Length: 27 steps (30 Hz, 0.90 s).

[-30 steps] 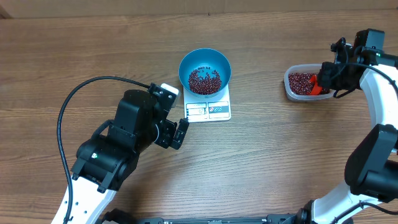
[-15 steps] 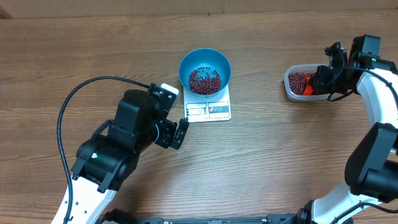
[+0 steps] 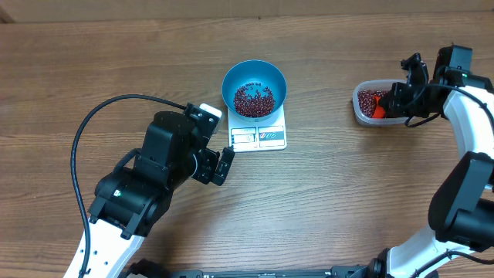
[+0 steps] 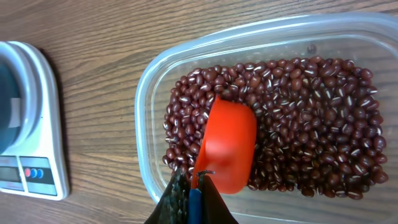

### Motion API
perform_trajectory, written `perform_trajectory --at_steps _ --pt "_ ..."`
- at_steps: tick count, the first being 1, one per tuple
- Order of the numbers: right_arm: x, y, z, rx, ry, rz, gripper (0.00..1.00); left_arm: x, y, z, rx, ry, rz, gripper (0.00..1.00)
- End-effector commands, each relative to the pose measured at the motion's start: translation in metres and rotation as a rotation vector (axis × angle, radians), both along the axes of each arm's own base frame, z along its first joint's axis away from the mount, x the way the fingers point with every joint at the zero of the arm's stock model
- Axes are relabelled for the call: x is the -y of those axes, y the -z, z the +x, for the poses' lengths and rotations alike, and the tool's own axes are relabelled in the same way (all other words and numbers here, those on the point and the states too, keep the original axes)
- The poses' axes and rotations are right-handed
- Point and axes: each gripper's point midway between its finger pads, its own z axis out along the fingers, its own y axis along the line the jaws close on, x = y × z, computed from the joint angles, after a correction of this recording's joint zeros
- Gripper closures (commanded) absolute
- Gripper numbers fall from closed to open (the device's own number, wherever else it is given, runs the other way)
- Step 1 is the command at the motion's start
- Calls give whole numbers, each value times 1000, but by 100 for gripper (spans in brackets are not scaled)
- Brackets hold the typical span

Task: Scoop item into bowl and weigh 150g on scale
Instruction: 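Lower the red scoop into the beans and drag it to refill, then lift the refilled scoop with the right gripper over the blue bowl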

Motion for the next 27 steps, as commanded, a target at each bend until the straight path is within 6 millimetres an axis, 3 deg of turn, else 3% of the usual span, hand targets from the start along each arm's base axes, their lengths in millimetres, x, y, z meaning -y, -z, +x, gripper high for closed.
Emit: perform_trajectory --at_steps 1,9,20,27 --pt "-2 -2 -3 14 -6 92 96 0 0 -1 3 -2 -1 0" --pt "11 2 -9 28 17 148 96 0 0 -1 3 -2 -1 1" --pt "9 28 -11 -31 21 182 96 0 0 -1 3 -2 -1 0" --pt "3 24 -8 -11 11 239 96 0 0 -1 3 -2 -1 0"
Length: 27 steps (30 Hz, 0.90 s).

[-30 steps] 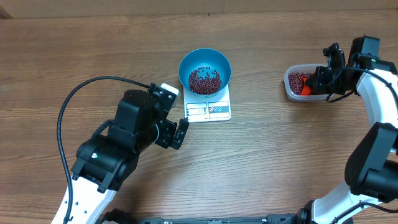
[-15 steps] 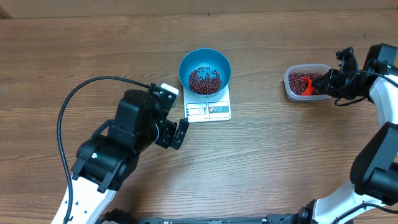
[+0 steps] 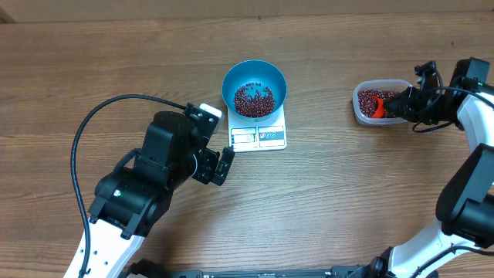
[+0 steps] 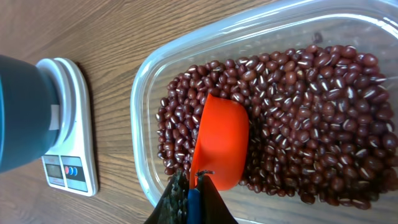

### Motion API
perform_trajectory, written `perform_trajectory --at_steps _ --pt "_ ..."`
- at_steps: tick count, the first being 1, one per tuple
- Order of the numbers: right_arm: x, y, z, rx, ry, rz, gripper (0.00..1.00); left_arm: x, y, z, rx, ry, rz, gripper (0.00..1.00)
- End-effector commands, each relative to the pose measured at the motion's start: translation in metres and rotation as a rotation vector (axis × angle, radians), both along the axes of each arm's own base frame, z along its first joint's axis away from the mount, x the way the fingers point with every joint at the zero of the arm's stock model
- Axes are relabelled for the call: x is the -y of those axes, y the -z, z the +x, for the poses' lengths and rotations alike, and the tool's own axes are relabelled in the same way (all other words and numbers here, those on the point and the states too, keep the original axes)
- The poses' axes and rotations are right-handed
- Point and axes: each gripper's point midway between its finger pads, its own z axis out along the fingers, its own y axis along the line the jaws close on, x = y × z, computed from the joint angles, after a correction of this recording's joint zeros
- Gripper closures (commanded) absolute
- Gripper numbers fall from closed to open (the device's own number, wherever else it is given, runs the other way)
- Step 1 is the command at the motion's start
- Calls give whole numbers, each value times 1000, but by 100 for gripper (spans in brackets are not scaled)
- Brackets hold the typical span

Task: Scoop item into bowl and weigh 150g on scale
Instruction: 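Lift the refilled scoop with the right gripper over the blue bowl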

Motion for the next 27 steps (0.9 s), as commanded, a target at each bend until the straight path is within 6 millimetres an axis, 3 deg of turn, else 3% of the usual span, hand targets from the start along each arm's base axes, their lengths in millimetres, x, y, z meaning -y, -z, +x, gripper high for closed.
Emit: perform_trajectory --at_steps 1,9,20,27 --pt "-9 13 -5 -33 -18 48 96 0 0 -1 3 -2 -1 0" --pt "-7 6 -2 -3 -10 93 97 0 0 -1 3 -2 -1 1" --pt "19 -6 -3 56 59 178 96 0 0 -1 3 -2 -1 0" --pt "25 -20 -3 110 72 259 96 0 0 -1 3 -2 -1 0"
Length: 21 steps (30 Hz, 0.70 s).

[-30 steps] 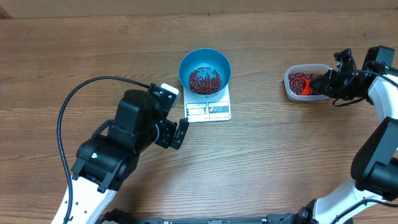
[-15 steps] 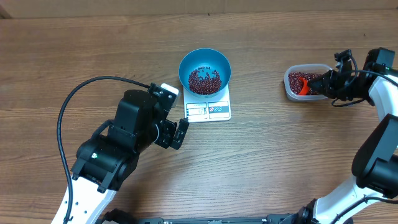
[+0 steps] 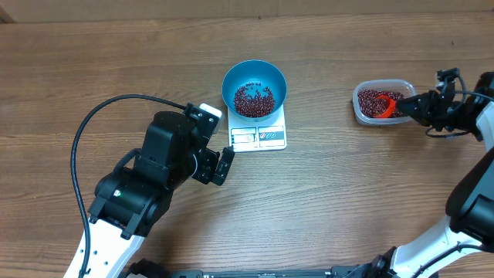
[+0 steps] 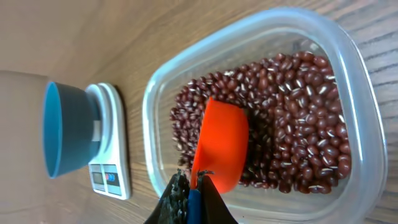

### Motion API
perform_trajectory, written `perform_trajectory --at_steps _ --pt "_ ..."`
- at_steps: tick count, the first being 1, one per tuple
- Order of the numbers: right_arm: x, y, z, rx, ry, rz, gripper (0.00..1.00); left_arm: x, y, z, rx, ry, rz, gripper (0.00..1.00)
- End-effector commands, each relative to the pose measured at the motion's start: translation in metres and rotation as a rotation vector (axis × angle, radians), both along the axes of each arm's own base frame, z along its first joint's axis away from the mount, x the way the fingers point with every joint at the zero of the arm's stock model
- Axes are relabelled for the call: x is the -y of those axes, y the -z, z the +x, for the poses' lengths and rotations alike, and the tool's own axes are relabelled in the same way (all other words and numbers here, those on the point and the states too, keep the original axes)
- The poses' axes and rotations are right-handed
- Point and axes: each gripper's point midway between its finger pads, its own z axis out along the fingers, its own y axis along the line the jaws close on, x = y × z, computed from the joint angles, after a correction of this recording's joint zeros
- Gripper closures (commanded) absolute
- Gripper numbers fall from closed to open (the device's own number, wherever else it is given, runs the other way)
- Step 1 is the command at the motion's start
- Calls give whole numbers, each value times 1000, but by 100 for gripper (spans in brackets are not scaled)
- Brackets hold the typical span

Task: Scoop item into bowl and weigh 150g on scale
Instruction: 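Lift the refilled scoop with the right gripper over the blue bowl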

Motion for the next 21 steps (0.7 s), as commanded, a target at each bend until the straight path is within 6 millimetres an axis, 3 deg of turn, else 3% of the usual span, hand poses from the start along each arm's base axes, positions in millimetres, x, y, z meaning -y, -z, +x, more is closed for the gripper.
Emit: perform_trajectory --at_steps 1,21 --pt "-4 -13 1 61 -9 95 96 0 0 -1 3 -2 -1 0" --pt "0 -36 0 148 -2 225 96 0 0 -1 3 -2 -1 1"
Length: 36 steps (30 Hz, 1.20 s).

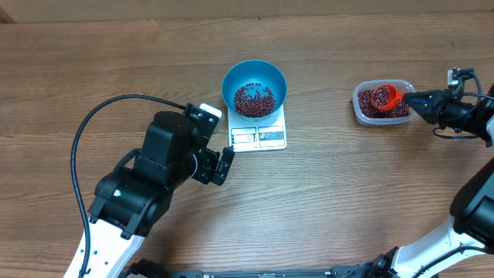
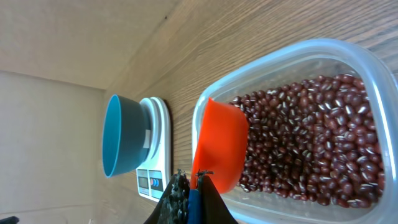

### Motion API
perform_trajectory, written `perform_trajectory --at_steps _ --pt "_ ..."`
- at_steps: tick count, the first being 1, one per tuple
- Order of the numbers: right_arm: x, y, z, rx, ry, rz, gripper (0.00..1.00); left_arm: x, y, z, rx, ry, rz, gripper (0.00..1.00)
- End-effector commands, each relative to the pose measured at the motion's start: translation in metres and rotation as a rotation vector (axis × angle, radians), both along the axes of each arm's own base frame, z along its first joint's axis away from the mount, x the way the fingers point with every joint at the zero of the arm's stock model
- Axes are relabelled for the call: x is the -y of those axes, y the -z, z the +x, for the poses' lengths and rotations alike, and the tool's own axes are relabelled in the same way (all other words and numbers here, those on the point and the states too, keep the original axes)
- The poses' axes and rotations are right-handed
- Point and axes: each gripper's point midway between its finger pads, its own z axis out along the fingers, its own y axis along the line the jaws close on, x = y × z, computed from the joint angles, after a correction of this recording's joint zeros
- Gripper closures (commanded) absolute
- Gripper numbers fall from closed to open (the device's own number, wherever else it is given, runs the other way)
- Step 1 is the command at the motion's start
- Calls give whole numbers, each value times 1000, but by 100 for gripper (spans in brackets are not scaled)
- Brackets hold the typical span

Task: Scoop item into bowl and weigh 150g on scale
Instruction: 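Lift the refilled scoop with the right gripper over the blue bowl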

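Observation:
My right gripper [image 2: 193, 186] is shut on the blue handle of an orange scoop [image 2: 221, 143]. The scoop [image 1: 384, 97] hangs over the clear tub of red beans [image 1: 382, 102], its underside toward the wrist camera, so its load is hidden there; overhead it shows beans inside. The tub [image 2: 298, 124] lies at the right of the table. A blue bowl [image 1: 255, 87] holding some beans sits on the white scale [image 1: 258, 135] in the middle; in the wrist view the bowl [image 2: 124, 134] and scale [image 2: 155, 180] lie to the left. My left gripper [image 1: 224, 166] rests near the scale, its jaws unclear.
A black cable [image 1: 100, 123] loops from the left arm across the wooden table [image 1: 347, 193]. The right arm [image 1: 463, 112] reaches in from the right edge.
The right gripper has pulled back to the right and tilted further; the scoop, then down in the beans, now stands raised over the tub. The left arm is unchanged.
The scoop lay mouth-down in the beans near the tub's left side. At each later moment the right wrist sat further right and more tilted, with the scoop still in the beans. Now the scoop is up over the tub. Bowl, scale and left arm stayed put.

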Motion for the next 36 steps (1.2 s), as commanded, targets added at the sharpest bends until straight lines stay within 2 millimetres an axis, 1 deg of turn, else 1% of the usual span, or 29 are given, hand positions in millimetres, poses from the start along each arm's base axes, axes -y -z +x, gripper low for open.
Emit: perform_trajectory --at_steps 1,5,9,15,20,21,24,29,36 --pt "-4 -6 -1 27 -12 51 96 0 0 -1 2 -2 -1 0" --pt "-9 -5 -3 14 -22 60 96 0 0 -1 2 -2 -1 0" --pt "-21 -11 -3 26 -55 50 96 0 0 -1 2 -2 -1 0" --pt "-57 -40 -1 78 -135 21 96 0 0 -1 2 -2 -1 0" --pt "-88 -56 -2 77 -185 38 96 0 0 -1 2 -2 -1 0" --pt "-98 -58 -2 72 -204 48 96 0 0 -1 2 -2 -1 1" --pt "-117 -58 -3 72 -251 53 96 0 0 -1 2 -2 -1 0" --pt "-146 -59 -5 72 -320 56 96 0 0 -1 2 -2 -1 0" --pt "-183 -65 -1 87 -391 62 96 0 0 -1 2 -2 -1 1"
